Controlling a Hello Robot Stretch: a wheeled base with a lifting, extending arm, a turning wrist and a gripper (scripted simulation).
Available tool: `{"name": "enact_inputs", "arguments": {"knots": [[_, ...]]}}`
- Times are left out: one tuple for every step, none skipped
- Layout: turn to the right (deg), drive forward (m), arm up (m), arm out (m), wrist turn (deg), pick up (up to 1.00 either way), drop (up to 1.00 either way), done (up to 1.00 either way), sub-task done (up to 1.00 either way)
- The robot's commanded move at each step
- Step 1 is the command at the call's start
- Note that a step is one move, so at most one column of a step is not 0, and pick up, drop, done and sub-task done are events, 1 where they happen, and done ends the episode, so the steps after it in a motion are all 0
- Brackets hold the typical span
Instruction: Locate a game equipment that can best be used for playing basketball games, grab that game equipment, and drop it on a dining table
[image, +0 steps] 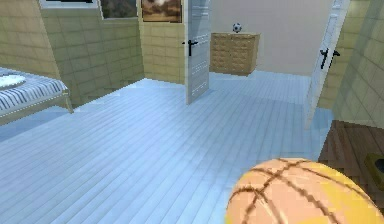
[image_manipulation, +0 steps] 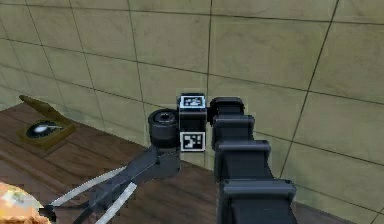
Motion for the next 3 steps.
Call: {"name": "enact_inputs", "arguments": {"knots": [[0.0, 0.00, 0.00, 0.00, -18.0, 0.00, 0.00, 0.00, 0.00], [0.0, 0.00, 0.00, -0.12, 0.0, 0.00, 0.00, 0.00, 0.00], [-45.0, 0.00, 0.00, 0.00, 0.0, 0.00, 0.00, 0.00, 0.00]]}}
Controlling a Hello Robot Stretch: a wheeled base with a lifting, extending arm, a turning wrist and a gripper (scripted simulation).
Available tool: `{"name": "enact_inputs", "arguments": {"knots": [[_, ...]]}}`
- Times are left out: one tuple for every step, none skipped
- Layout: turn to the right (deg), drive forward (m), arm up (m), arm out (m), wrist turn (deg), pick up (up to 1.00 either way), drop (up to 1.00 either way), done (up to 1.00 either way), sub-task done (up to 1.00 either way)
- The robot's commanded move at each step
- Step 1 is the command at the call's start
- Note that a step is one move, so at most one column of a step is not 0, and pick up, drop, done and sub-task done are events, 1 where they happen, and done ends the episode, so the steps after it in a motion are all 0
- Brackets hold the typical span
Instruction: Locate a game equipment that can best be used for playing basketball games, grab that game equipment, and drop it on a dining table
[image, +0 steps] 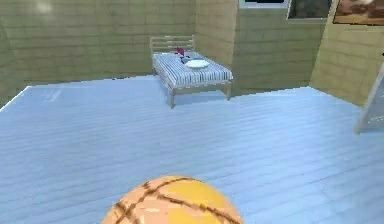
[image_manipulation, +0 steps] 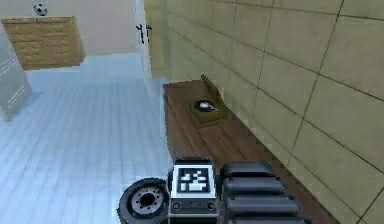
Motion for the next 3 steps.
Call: {"name": "enact_inputs", "arguments": {"knots": [[-18.0, 0.00, 0.00, 0.00, 0.0, 0.00, 0.00, 0.00, 0.00], [0.0, 0.30, 0.00, 0.00, 0.0, 0.00, 0.00, 0.00, 0.00], [-42.0, 0.00, 0.00, 0.00, 0.0, 0.00, 0.00, 0.00, 0.00]]}}
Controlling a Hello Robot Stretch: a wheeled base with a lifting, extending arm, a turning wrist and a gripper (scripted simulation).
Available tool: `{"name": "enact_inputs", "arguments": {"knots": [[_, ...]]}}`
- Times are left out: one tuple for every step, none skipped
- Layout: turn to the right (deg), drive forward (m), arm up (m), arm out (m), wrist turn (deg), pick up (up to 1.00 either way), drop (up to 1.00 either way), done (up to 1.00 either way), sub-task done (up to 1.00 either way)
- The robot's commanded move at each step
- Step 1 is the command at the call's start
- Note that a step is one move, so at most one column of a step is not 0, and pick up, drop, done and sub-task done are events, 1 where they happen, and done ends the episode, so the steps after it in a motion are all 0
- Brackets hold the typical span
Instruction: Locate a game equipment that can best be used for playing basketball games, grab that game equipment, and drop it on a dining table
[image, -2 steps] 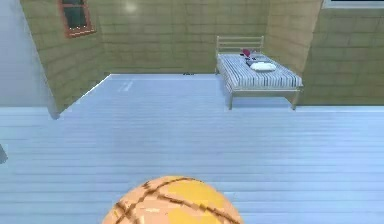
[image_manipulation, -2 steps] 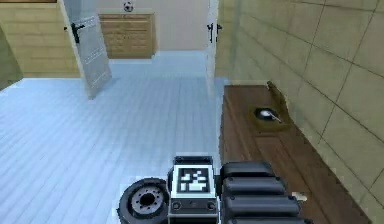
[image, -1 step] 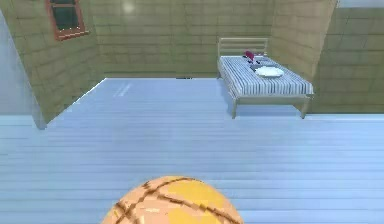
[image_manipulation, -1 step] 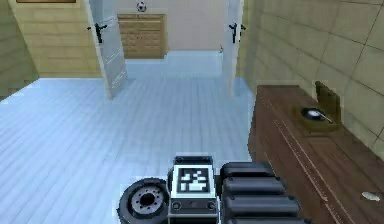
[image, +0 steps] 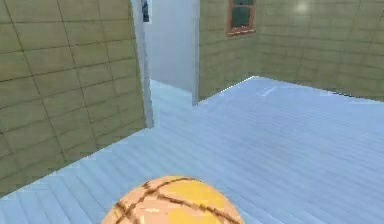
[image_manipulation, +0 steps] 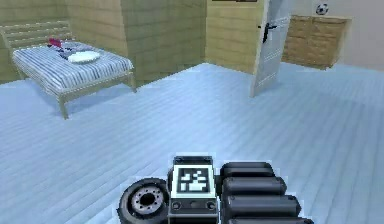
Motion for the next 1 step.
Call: {"name": "enact_inputs", "arguments": {"knots": [[0.0, 1.00, 0.00, 0.00, 0.0, 0.00, 0.00, 0.00, 0.00]]}}
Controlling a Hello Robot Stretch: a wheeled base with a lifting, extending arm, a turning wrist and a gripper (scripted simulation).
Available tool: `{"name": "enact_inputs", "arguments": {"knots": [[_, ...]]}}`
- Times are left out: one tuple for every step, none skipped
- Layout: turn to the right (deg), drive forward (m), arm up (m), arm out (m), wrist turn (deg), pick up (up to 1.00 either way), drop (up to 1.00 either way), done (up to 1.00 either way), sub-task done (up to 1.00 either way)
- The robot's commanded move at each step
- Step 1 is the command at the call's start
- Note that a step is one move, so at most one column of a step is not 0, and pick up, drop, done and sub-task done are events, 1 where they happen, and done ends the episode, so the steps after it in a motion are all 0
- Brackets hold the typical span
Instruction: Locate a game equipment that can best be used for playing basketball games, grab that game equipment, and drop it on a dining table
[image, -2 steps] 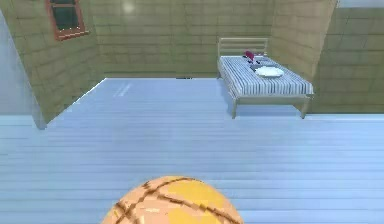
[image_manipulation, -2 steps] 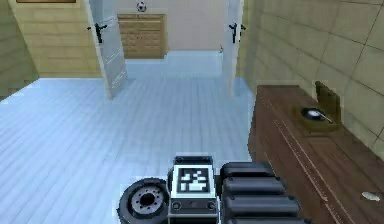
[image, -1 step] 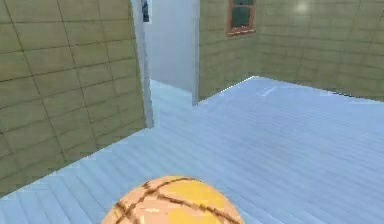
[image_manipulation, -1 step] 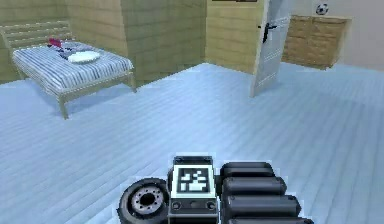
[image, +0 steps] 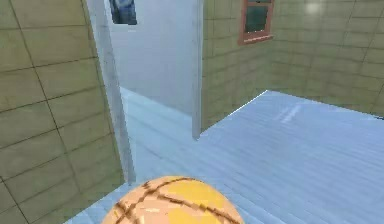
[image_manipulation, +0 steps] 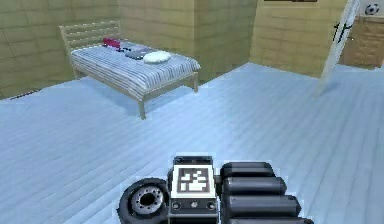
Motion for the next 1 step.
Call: {"name": "enact_inputs", "arguments": {"knots": [[0.0, 1.00, 0.00, 0.00, 0.0, 0.00, 0.00, 0.00, 0.00]]}}
